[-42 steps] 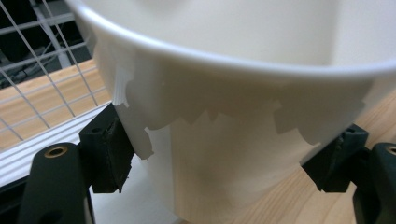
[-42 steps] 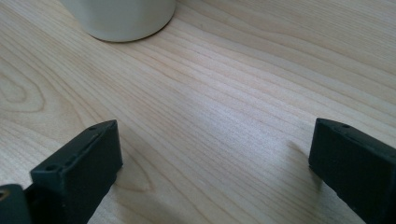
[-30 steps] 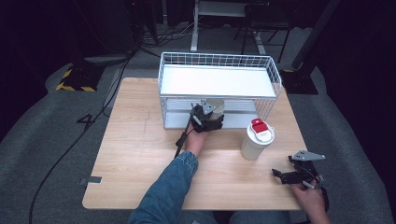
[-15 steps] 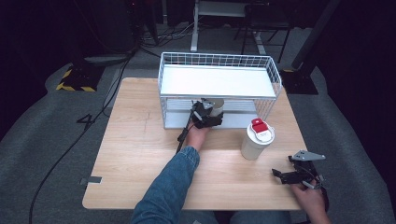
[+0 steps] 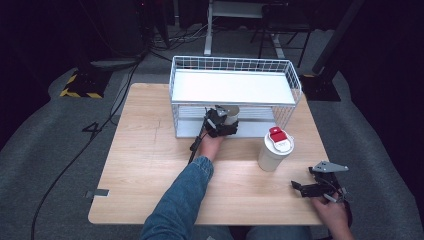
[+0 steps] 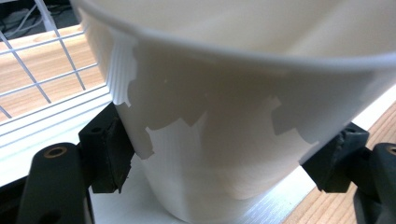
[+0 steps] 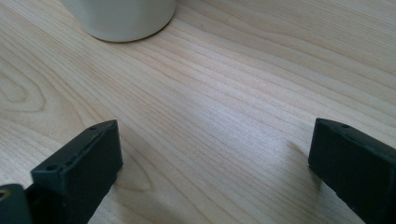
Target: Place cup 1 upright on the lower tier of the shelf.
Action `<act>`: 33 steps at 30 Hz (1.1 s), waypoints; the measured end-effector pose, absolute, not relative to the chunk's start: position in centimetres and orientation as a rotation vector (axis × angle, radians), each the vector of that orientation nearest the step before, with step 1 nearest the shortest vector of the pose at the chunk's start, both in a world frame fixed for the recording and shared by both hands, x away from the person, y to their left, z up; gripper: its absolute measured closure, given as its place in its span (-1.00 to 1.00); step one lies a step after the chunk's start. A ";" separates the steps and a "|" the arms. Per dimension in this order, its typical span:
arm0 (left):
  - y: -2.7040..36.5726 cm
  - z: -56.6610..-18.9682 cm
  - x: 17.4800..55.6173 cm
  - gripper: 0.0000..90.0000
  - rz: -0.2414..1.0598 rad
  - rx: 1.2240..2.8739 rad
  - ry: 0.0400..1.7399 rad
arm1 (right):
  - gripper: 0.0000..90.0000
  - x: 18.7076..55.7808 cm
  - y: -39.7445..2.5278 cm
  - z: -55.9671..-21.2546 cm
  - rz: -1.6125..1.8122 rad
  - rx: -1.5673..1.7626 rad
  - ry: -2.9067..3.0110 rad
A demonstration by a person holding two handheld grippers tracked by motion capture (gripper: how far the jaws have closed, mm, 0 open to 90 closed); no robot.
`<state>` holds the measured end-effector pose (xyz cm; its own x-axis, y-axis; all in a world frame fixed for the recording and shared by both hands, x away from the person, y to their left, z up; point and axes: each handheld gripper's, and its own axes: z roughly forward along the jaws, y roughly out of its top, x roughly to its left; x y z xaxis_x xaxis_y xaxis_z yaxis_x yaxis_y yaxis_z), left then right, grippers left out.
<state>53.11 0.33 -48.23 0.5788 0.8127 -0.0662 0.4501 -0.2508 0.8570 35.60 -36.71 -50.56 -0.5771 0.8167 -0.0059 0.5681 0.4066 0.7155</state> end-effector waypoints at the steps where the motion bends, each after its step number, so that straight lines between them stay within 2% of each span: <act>1: 0.3 -48.2 53.1 -0.51 0.497 1.891 1.018 | -0.93 35.6 -36.7 -50.6 0.969 1.194 2.313; 9: 0.4 -48.4 53.2 -0.67 0.490 1.898 1.002 | -0.94 35.6 -36.7 -50.6 0.969 1.194 2.313; 12: 0.5 -48.1 53.0 -0.85 0.483 1.897 1.005 | -0.94 35.6 -36.7 -50.6 0.969 1.193 2.313; 16: 0.8 -47.6 52.5 -0.96 0.479 1.903 0.995 | -0.93 35.6 -36.7 -50.6 0.970 1.195 2.313; 33: 2.7 -45.7 48.3 -0.99 0.453 1.855 0.963 | -0.94 35.6 -36.7 -50.6 0.969 1.193 2.313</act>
